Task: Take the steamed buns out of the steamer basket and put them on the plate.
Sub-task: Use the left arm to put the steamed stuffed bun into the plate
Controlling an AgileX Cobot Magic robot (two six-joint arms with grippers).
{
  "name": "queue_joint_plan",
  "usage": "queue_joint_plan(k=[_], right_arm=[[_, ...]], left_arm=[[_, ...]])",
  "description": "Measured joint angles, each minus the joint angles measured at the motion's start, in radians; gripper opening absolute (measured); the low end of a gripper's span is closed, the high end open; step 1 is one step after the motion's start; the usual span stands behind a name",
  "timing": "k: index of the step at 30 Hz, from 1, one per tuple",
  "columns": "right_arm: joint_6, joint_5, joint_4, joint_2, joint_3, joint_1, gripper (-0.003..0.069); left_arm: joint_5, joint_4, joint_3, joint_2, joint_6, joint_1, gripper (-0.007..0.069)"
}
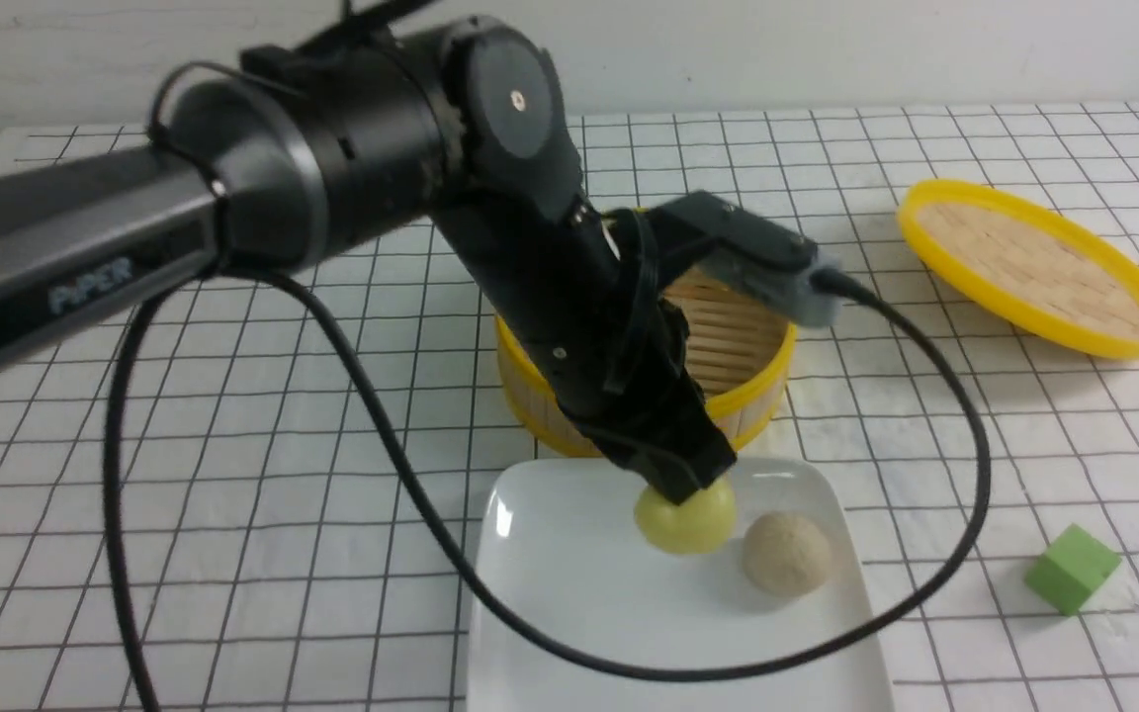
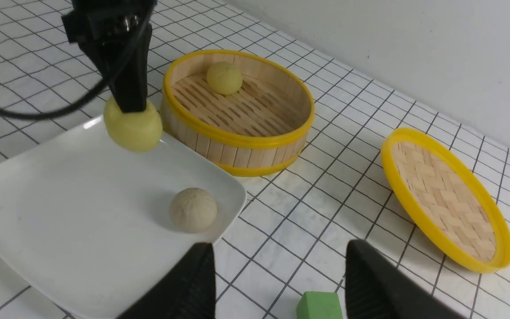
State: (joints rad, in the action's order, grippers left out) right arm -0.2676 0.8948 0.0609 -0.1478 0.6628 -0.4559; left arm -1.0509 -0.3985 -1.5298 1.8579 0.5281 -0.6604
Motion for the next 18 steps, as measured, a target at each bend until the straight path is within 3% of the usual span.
queue_joint_plan(k=[18], right_arm=[[0.006,0.019,0.000,0.000,0.000,0.000,0.0403]], left_arm=[[0.103,0.038,0.002,0.148,0.020,-0.003,0.0046]])
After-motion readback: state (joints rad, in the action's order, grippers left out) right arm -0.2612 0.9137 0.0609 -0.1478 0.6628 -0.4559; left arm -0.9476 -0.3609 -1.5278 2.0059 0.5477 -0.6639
